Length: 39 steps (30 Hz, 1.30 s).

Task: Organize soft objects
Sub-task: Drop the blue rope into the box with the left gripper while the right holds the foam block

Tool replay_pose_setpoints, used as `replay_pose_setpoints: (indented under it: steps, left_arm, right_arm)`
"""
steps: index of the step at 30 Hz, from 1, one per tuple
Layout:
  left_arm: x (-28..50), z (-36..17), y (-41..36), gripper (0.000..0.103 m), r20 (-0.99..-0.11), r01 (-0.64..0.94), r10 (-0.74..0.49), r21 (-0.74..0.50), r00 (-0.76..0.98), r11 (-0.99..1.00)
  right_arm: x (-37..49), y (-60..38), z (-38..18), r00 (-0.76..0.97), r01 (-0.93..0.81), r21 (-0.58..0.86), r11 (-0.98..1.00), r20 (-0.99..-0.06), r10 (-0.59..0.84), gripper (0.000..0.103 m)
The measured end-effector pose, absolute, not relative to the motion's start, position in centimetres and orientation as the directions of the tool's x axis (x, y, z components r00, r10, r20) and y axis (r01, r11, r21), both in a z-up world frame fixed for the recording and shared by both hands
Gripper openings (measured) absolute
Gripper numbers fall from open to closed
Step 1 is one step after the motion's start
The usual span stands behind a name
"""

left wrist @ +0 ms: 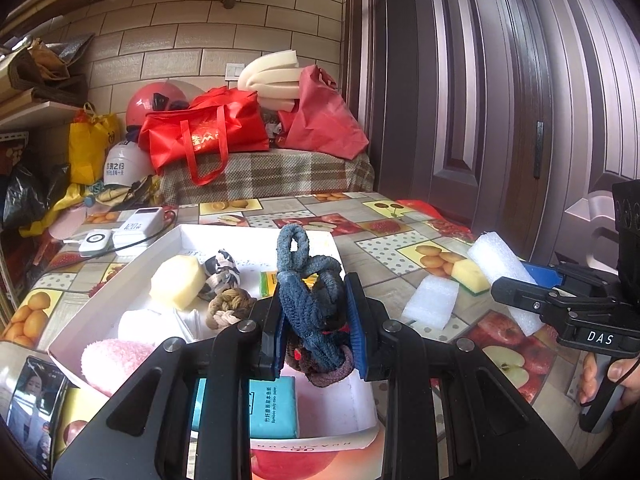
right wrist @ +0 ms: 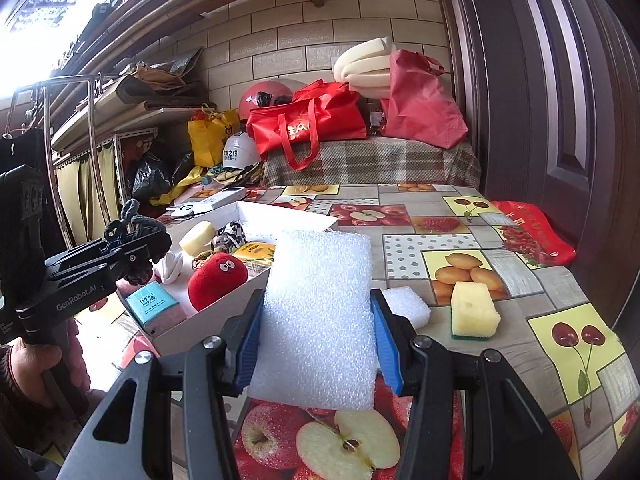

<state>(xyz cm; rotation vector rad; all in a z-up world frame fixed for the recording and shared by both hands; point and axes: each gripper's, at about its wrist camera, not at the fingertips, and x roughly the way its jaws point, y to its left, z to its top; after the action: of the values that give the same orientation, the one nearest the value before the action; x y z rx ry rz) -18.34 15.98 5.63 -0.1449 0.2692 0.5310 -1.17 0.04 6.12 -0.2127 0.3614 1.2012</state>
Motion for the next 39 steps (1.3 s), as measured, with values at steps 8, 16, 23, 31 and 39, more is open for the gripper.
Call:
replay_pose_setpoints:
  steps: [8, 16, 23, 31, 39]
  left_arm:
    - [-18.4, 5.5, 15.9, 0.025, -0.292, -0.530, 0.489, -0.081, 0.822, 0.844]
    - [-18.8, 5.5, 16.6, 0.025, -0.296, -0.537, 0.489, -0.108, 0.821, 0.836]
    - [-19.1, 5.6, 17.1, 0.025, -0.292, -0.560, 0.513, -0.099, 0.807, 0.823]
    - [-20.0, 5.5, 19.1, 0.025, -0.296, -0.605, 0.555, -0.113, 0.778, 0.788]
    - [-21.4, 5.3, 21.0, 0.025, -0.297, -0.649, 0.594, -0.134, 0.748, 0.749]
  right_arm:
    - [-1.3, 0.2, 6.0, 0.308, -0.939, 0.026, 0.344, -0.388, 0.869, 0.050]
    - [-2.1, 1.1, 5.9, 0.281, -0.950, 0.017, 0.313, -0.396, 0.874, 0.050]
    - [-2.2, 1.6, 5.7, 0.265, -0.953, 0.025, 0.301, -0.407, 0.874, 0.050]
    - [-3.8, 2.8, 5.5, 0.232, -0.967, -0.002, 0.254, -0.409, 0.883, 0.050]
    - [-5.5, 4.3, 5.3, 0.198, -0.979, -0.039, 0.200, -0.413, 0.889, 0.050]
